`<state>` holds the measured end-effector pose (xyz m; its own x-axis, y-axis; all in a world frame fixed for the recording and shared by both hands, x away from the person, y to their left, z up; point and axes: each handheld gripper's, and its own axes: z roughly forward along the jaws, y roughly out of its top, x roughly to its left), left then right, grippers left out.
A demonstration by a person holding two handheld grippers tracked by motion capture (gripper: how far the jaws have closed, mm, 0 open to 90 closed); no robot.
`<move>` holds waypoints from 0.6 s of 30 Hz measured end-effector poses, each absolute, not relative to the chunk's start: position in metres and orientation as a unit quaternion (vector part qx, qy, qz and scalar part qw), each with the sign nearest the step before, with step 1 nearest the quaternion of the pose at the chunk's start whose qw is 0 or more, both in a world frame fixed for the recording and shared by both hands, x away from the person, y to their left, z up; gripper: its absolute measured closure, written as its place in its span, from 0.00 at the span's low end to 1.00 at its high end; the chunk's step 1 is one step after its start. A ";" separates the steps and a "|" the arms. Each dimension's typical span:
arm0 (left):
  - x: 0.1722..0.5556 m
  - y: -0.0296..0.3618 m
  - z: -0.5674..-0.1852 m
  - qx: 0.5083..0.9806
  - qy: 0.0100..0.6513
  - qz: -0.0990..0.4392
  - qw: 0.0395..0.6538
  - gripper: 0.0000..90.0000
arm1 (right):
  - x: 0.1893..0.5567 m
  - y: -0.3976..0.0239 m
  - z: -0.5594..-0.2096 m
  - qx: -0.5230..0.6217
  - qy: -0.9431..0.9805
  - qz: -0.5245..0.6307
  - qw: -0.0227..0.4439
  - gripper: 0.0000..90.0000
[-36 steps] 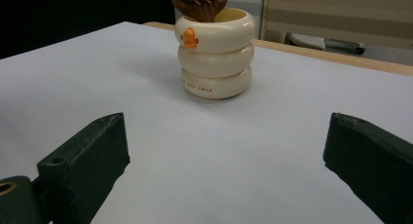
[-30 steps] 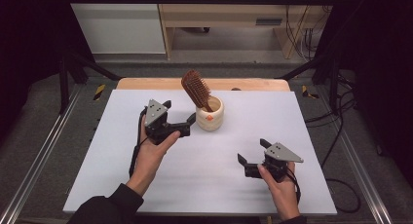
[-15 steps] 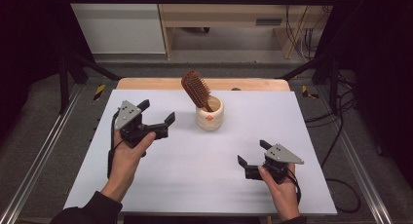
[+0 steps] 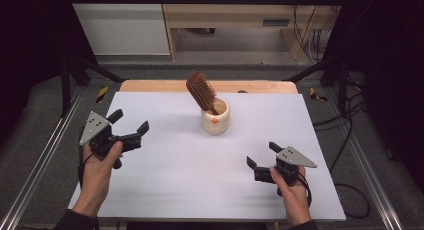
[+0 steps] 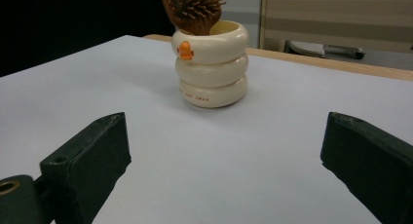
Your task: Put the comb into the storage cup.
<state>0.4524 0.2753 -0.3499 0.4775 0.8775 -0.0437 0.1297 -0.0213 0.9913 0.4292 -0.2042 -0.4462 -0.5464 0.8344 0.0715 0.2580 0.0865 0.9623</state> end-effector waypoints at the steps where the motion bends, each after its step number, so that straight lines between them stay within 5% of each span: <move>1: 0.451 0.280 -0.351 0.634 0.397 0.326 0.578 0.03 | 0.429 -0.206 -0.446 0.398 0.686 0.548 0.264 0.05; 18: 0.427 0.343 -0.361 0.618 0.408 0.354 0.572 0.03 | 0.416 -0.227 -0.441 0.394 0.692 0.536 0.282 0.04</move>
<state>0.4273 0.3429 -0.3608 0.4167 0.9086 -0.0283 0.0988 -0.0143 0.9950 0.4163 -0.2270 -0.4410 -0.5313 0.8466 0.0323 0.2426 0.1155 0.9632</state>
